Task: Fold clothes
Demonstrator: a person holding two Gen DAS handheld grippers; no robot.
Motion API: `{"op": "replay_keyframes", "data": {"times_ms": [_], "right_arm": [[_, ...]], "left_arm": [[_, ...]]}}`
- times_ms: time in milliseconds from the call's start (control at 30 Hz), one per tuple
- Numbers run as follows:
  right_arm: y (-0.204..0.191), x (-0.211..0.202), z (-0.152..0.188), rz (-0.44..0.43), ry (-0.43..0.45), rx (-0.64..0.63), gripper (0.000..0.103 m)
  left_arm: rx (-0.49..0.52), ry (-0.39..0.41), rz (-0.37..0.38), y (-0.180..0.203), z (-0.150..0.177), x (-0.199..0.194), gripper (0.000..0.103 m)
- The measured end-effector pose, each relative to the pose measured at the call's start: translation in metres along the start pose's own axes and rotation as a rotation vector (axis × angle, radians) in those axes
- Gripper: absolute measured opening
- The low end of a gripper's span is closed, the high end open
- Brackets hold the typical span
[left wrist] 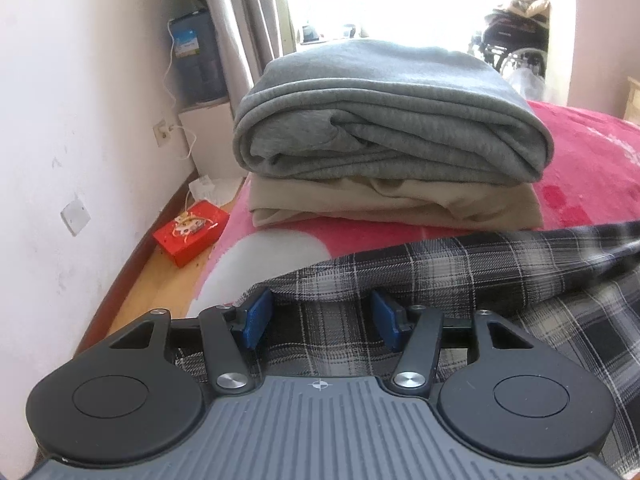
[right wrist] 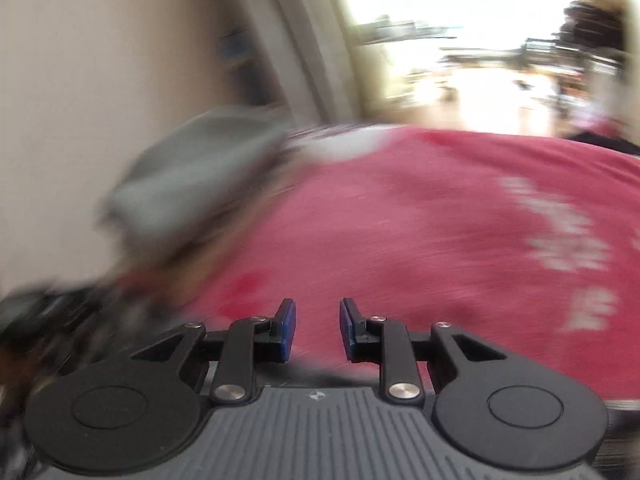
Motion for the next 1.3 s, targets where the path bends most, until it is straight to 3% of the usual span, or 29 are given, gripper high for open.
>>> {"op": "replay_keyframes", "data": {"times_ms": [67, 133, 200, 267, 333, 467, 633, 767, 833, 900, 1033, 1100, 1200, 1300], "right_arm": [[-0.02, 0.024, 0.006, -0.011, -0.068, -0.07, 0.027], [-0.039, 0.047, 0.012, -0.022, -0.136, -0.141, 0.026], [-0.04, 0.075, 0.01, 0.036, -0.11, -0.118, 0.023], [-0.035, 0.085, -0.002, 0.064, -0.067, -0.001, 0.023], [-0.035, 0.088, -0.011, 0.086, -0.057, 0.03, 0.023], [-0.046, 0.059, -0.014, 0.12, 0.0, -0.011, 0.024], [-0.022, -0.016, 0.004, 0.074, 0.081, 0.175, 0.028], [0.005, -0.1, 0.044, 0.209, 0.118, 0.176, 0.029], [0.018, -0.143, 0.065, 0.278, 0.137, 0.175, 0.041], [0.035, -0.187, 0.095, 0.417, 0.16, 0.171, 0.043], [0.072, -0.229, 0.153, 0.705, 0.052, 0.051, 0.044], [0.088, -0.232, 0.172, 0.748, 0.012, 0.026, 0.044], [0.106, -0.229, 0.19, 0.784, -0.015, -0.018, 0.044], [0.118, -0.219, 0.195, 0.768, -0.038, -0.078, 0.041]], "left_arm": [[-0.009, 0.003, -0.004, -0.001, -0.001, 0.003, 0.058], [-0.03, 0.002, -0.015, -0.003, -0.003, 0.007, 0.068], [-0.054, 0.001, -0.027, -0.006, -0.005, 0.011, 0.073], [-0.077, 0.0, -0.04, -0.008, -0.006, 0.015, 0.075], [-0.101, -0.001, -0.052, -0.011, -0.008, 0.018, 0.077], [-0.108, 0.006, -0.063, -0.011, -0.01, 0.017, 0.077], [-0.141, 0.033, -0.045, -0.016, -0.015, 0.008, 0.077], [-0.14, 0.074, -0.048, -0.016, -0.023, -0.002, 0.078], [-0.148, 0.09, -0.059, -0.017, -0.028, -0.007, 0.078], [-0.174, 0.096, -0.074, -0.02, -0.034, -0.009, 0.078], [-0.179, 0.102, -0.112, -0.017, -0.045, -0.021, 0.078], [-0.161, 0.1, -0.109, -0.011, -0.05, -0.03, 0.078], [-0.051, 0.078, -0.06, 0.016, -0.055, -0.047, 0.078], [0.179, 0.023, 0.019, 0.066, -0.057, -0.067, 0.078]]}}
Point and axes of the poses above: each gripper's, at about its wrist camera, not at the fingertips, and x roughly the way its jaws point, y to its right, z to its underside, the point moved 2 cm from there along x, roughly the way its jaws point, and after that the axes turned 2 degrees about -y, right-handed, at the moved point
